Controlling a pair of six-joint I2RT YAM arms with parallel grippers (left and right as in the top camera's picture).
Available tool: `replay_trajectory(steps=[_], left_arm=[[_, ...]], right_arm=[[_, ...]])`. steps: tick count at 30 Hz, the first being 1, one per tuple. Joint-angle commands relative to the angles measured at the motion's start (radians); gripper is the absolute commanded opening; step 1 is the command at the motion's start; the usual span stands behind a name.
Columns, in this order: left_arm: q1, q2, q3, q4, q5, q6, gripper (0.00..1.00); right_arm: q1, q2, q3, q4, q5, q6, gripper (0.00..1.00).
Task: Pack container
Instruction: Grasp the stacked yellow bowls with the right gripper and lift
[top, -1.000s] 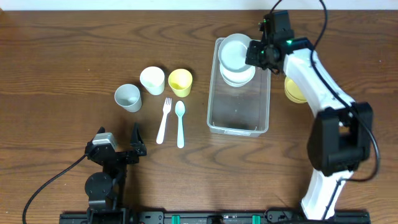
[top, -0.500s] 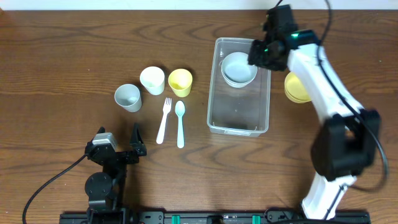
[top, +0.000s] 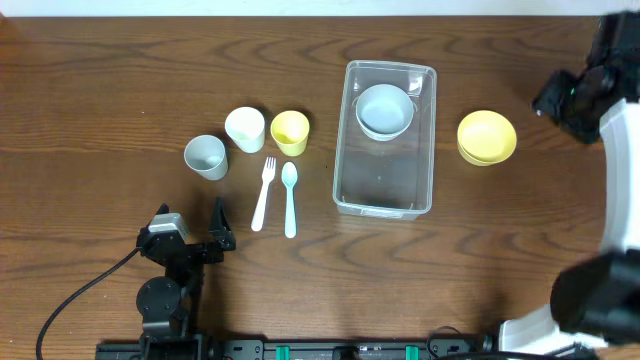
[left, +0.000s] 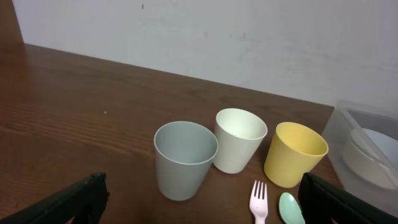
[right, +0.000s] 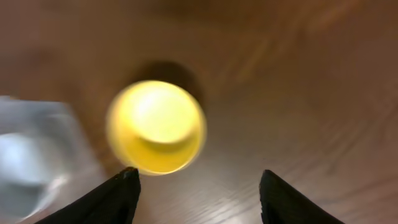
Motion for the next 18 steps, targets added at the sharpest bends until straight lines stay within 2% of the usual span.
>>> replay_trajectory(steps=[1, 5, 10, 12, 13, 14, 15, 17, 18], left_arm=[[0.004, -0.001, -0.015, -0.036, 0.026, -0.008, 0.98], [0.004, -0.001, -0.015, -0.036, 0.026, -0.008, 0.98], [0.004, -0.001, -0.015, -0.036, 0.026, -0.008, 0.98], [0.004, -0.001, -0.015, -0.036, 0.026, -0.008, 0.98], [0.004, -0.001, -0.015, -0.036, 0.026, -0.008, 0.98], [0.004, -0.001, -0.015, -0.036, 0.026, -0.008, 0.98], [0.004, -0.001, -0.015, -0.036, 0.026, -0.008, 0.98], [0.004, -0.001, -0.015, -0.036, 0.026, -0.008, 0.98], [0.004, -0.001, -0.015, -0.036, 0.026, -0.008, 0.98]], right_arm=[[-0.023, 0.087, -0.092, 0.04, -0.034, -0.02, 0.62], [-0.019, 0.156, -0.152, 0.154, -0.146, -0.097, 0.67], [-0.013, 0.238, -0.168, 0.216, -0.147, -0.097, 0.61], [-0.013, 0.265, -0.168, 0.224, -0.147, -0.097, 0.49], [-0.013, 0.274, -0.168, 0.225, -0.147, -0.097, 0.41], [-0.013, 0.281, -0.168, 0.225, -0.146, -0.097, 0.27], [-0.013, 0.282, -0.168, 0.225, -0.146, -0.097, 0.2], [-0.013, 0.277, -0.167, 0.225, -0.137, -0.096, 0.11], [-0.013, 0.269, -0.167, 0.225, -0.131, -0.096, 0.1]])
